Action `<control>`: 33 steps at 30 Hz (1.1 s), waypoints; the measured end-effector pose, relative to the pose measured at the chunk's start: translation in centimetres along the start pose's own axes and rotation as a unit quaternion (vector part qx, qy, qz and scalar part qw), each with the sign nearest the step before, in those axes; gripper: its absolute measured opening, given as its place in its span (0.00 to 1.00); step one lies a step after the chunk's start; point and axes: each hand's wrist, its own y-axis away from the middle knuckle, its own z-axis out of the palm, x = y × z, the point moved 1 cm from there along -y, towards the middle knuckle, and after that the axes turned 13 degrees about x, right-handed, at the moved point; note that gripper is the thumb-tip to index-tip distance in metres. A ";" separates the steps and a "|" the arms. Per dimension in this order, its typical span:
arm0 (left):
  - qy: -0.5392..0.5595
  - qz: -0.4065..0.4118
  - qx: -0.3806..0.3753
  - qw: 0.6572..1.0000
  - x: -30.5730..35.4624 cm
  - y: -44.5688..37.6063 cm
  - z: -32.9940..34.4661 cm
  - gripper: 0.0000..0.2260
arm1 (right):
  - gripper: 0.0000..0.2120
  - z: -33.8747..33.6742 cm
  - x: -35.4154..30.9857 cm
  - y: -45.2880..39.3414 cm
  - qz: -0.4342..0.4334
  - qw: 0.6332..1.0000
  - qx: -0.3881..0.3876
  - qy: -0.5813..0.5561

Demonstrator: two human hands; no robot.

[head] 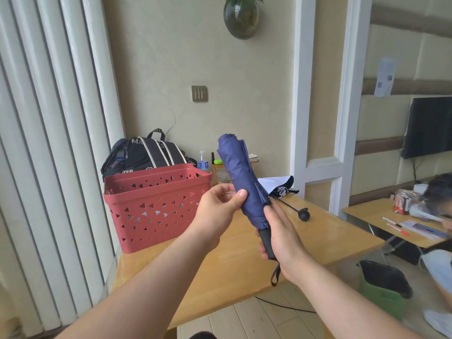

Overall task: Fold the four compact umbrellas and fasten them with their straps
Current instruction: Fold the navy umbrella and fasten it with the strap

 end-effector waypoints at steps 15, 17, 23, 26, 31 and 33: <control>-0.019 0.004 -0.049 0.999 0.5 0.1 0.5 0.11 | 0.24 -0.2 -0.6 1.2 0.149 0.979 -0.110 -0.090; -0.013 0.000 -0.036 0.999 0.3 0.1 0.3 0.12 | 0.23 -0.3 -0.4 1.3 0.177 0.971 -0.124 -0.103; -0.007 -0.016 -0.030 0.999 0.3 0.4 0.0 0.16 | 0.26 -0.3 0.0 1.3 0.196 0.967 -0.136 -0.089; -0.016 -0.012 -0.044 0.999 0.3 0.4 -0.1 0.18 | 0.34 -0.2 -0.3 1.2 0.168 0.979 -0.115 -0.032; -0.049 -0.013 -0.058 0.997 0.4 0.6 -0.3 0.19 | 0.25 -0.6 -0.8 1.4 0.153 0.982 -0.107 -0.003; -0.047 -0.027 -0.072 0.996 0.4 0.7 -0.4 0.19 | 0.25 -0.6 -0.9 1.5 0.157 0.981 -0.112 -0.015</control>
